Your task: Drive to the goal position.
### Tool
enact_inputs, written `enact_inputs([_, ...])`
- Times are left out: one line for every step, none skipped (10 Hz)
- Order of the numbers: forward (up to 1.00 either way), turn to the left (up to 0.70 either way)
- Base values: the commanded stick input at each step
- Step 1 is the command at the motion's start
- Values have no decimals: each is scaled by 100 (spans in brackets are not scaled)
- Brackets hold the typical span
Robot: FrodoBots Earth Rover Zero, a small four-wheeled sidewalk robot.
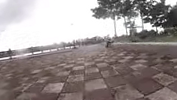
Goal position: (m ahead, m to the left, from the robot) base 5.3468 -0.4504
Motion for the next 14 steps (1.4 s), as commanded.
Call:
enact_inputs([70, 0])
enact_inputs([70, 0])
enact_inputs([70, 0])
enact_inputs([70, 0])
enact_inputs([70, 0])
enact_inputs([70, 0])
enact_inputs([70, 0])
enact_inputs([70, 0])
enact_inputs([70, 0])
enact_inputs([70, 0])
enact_inputs([70, 0])
enact_inputs([70, 0])
enact_inputs([70, 0])
enact_inputs([70, 0])
